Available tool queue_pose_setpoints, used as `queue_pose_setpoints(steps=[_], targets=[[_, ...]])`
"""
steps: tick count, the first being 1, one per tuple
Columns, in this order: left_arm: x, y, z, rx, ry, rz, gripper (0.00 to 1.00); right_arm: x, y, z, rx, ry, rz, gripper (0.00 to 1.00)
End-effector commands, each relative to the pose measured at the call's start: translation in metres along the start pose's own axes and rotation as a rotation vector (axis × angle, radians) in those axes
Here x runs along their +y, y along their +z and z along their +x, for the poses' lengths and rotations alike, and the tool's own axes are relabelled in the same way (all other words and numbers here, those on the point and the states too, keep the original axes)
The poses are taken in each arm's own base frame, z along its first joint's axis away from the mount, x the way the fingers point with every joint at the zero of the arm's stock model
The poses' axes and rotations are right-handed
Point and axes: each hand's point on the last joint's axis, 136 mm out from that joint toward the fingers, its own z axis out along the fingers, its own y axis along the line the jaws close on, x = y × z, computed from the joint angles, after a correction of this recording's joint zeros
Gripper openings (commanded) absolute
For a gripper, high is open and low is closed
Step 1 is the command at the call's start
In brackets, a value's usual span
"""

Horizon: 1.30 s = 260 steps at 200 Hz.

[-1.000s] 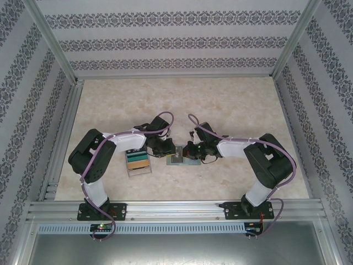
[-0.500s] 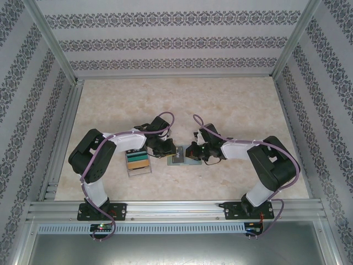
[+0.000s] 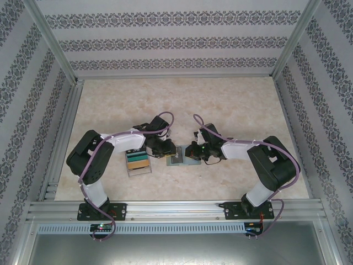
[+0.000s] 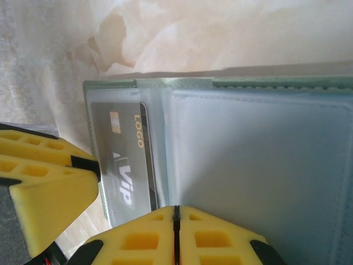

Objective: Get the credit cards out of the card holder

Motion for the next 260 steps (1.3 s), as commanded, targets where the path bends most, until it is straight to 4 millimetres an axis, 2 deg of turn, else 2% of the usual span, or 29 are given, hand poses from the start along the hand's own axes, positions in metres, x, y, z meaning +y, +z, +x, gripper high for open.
queue_pose_setpoints(steps=[1,33,117,185,210,227,260], targets=[[-0.010,-0.018,-0.005,-0.034,0.033,-0.009,0.22,0.022,-0.004,-0.008,-0.015,-0.047,-0.050,0.11],[0.001,-0.013,0.000,-0.024,0.015,-0.036,0.20,0.026,0.000,-0.008,-0.004,-0.061,-0.051,0.12],[0.028,0.008,0.013,0.053,-0.028,-0.112,0.14,0.015,0.013,-0.005,0.028,-0.050,-0.022,0.17],[0.029,0.014,0.014,0.069,-0.031,-0.111,0.12,0.021,0.020,-0.001,0.058,-0.053,-0.052,0.18],[0.028,0.014,0.013,0.069,-0.029,-0.109,0.12,0.021,0.021,0.000,0.063,-0.053,-0.054,0.13],[0.028,0.014,0.012,0.070,-0.028,-0.110,0.12,0.019,0.019,0.000,0.058,-0.050,-0.048,0.01],[0.031,0.014,0.013,0.073,-0.029,-0.125,0.11,0.012,0.013,-0.001,0.038,-0.036,-0.037,0.00]])
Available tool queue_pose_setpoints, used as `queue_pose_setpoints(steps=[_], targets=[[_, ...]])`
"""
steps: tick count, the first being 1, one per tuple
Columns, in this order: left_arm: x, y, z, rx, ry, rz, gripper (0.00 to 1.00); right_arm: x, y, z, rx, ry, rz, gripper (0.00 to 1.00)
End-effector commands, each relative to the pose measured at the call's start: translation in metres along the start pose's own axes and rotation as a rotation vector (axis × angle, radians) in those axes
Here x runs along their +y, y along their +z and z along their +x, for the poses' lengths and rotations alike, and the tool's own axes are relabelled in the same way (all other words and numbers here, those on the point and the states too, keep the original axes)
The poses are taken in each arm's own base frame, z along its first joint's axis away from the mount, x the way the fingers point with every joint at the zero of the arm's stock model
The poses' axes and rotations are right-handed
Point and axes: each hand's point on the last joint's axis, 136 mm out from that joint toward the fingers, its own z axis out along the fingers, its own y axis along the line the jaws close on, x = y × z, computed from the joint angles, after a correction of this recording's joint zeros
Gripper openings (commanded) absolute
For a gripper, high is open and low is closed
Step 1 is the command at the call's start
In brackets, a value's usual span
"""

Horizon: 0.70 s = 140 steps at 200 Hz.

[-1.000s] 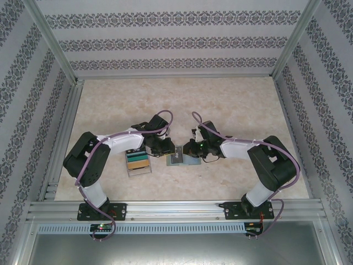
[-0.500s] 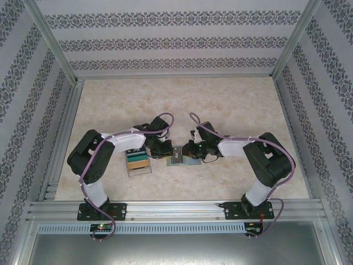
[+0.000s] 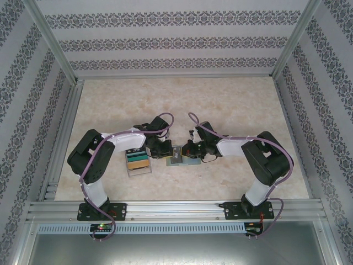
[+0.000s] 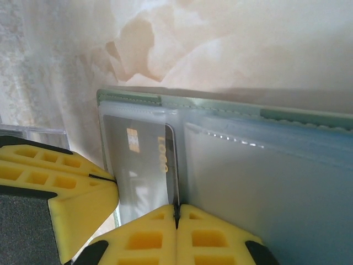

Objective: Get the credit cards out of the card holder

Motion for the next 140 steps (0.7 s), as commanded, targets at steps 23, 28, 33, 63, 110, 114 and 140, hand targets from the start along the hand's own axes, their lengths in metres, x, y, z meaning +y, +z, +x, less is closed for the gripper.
queue_pose_setpoints(steps=[23,28,33,63,110,114,140], targets=[[0.021,0.012,0.008,0.045,-0.015,-0.083,0.09,-0.006,-0.009,0.001,-0.017,0.005,-0.009,0.00],[0.022,0.012,0.009,0.047,-0.016,-0.086,0.09,-0.007,-0.010,0.001,-0.021,0.008,-0.009,0.00],[0.022,0.012,0.009,0.047,-0.014,-0.086,0.09,-0.008,-0.012,0.001,-0.025,0.011,-0.008,0.00],[0.022,0.012,0.009,0.049,-0.013,-0.090,0.09,-0.013,-0.017,0.001,-0.033,0.023,-0.010,0.00],[0.022,0.011,0.009,0.049,-0.010,-0.086,0.10,-0.019,-0.020,0.004,-0.038,0.033,-0.006,0.00],[0.021,0.011,0.009,0.049,-0.009,-0.084,0.10,-0.018,-0.020,0.004,-0.038,0.032,-0.010,0.00],[0.016,0.011,0.007,0.046,-0.001,-0.065,0.10,-0.007,-0.021,0.001,-0.042,0.010,-0.042,0.02]])
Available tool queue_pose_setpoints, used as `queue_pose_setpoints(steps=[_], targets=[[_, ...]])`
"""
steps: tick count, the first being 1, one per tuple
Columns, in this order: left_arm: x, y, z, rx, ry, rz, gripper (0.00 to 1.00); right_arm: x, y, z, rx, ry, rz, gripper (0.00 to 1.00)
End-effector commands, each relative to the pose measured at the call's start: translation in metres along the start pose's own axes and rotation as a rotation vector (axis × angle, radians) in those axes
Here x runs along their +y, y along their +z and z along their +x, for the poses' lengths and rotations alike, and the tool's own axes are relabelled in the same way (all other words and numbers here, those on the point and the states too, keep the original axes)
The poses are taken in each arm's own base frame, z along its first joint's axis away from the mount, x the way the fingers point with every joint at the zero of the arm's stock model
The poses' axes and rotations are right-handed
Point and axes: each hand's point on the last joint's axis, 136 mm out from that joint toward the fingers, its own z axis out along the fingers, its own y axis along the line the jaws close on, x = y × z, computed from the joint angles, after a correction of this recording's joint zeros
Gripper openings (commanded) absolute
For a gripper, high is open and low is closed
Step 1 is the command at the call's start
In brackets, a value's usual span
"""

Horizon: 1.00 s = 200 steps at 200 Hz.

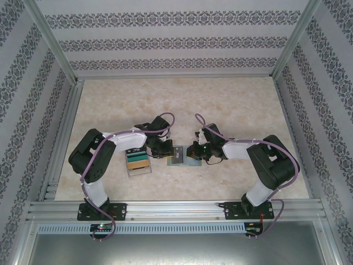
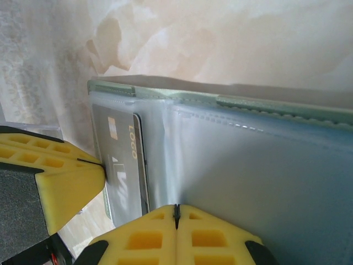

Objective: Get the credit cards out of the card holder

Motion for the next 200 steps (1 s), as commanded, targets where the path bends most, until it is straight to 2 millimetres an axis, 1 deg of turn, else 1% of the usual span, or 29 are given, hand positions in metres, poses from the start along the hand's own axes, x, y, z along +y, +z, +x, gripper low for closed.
queue_pose_setpoints(steps=[1,8,28,48,76,102,140,170,200], targets=[[0.018,0.009,0.009,0.041,-0.006,-0.069,0.10,0.010,-0.004,-0.002,-0.011,-0.028,-0.033,0.03],[0.017,0.009,0.008,0.042,-0.006,-0.065,0.10,0.014,-0.004,-0.003,-0.014,-0.038,-0.042,0.08],[0.017,0.010,0.009,0.045,-0.006,-0.066,0.10,0.024,-0.003,-0.005,-0.011,-0.060,-0.061,0.12],[0.018,0.010,0.009,0.048,-0.007,-0.066,0.10,0.028,0.001,-0.006,-0.001,-0.066,-0.066,0.14],[0.018,0.011,0.010,0.052,-0.009,-0.065,0.10,0.027,0.005,-0.004,0.010,-0.063,-0.064,0.15],[0.018,0.011,0.010,0.052,-0.007,-0.064,0.10,0.029,0.003,-0.005,-0.001,-0.070,-0.057,0.16],[0.017,0.012,0.009,0.056,-0.007,-0.060,0.10,0.021,0.010,-0.002,0.022,-0.055,-0.041,0.18],[0.017,0.012,0.009,0.057,-0.005,-0.061,0.10,0.017,0.011,-0.001,0.023,-0.053,-0.029,0.20],[0.018,0.013,0.010,0.063,-0.007,-0.064,0.10,0.016,0.008,-0.002,0.014,-0.053,-0.022,0.20]])
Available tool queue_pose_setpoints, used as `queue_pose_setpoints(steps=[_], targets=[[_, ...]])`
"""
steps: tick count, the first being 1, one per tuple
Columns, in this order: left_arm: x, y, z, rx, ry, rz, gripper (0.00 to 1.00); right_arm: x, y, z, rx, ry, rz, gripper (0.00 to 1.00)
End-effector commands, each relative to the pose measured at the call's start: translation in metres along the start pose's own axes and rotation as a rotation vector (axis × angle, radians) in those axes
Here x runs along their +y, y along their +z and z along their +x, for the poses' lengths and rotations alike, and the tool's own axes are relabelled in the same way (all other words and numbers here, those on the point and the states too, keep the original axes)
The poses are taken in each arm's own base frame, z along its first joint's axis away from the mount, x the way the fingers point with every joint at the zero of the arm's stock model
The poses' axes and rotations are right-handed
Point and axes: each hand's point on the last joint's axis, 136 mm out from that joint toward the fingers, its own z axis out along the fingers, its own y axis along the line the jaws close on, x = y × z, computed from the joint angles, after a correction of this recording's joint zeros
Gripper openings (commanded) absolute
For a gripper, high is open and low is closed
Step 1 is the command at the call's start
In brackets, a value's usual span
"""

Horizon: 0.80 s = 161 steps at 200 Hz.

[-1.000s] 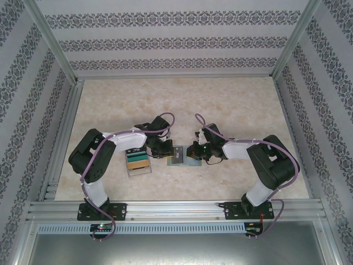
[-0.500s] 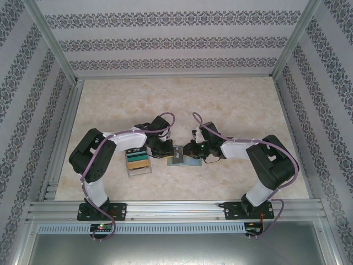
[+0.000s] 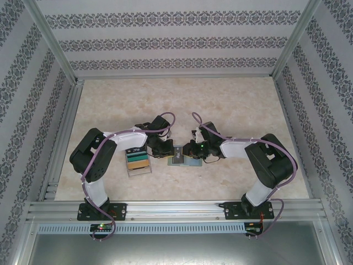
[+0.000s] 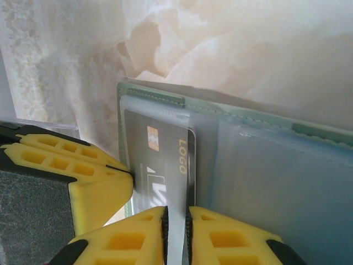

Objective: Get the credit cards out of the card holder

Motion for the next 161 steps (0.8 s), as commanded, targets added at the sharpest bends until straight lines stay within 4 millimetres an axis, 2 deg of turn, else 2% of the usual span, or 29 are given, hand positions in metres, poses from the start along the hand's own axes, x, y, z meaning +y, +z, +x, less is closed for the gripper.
queue_pose_setpoints(steps=[1,47,77,133,161], targets=[[0.022,0.011,0.011,0.050,-0.012,-0.077,0.10,0.000,0.002,0.001,0.004,-0.018,0.005,0.20],[0.022,0.012,0.010,0.053,-0.011,-0.083,0.09,0.004,-0.007,-0.001,-0.016,-0.025,-0.009,0.18],[0.022,0.012,0.010,0.053,-0.012,-0.084,0.09,0.000,-0.004,0.001,-0.005,-0.015,-0.004,0.16],[0.025,0.012,0.011,0.058,-0.012,-0.096,0.09,-0.005,-0.014,-0.002,-0.045,-0.005,0.007,0.16],[0.024,0.012,0.011,0.057,-0.010,-0.093,0.09,-0.006,-0.013,-0.001,-0.036,-0.002,0.003,0.16]])
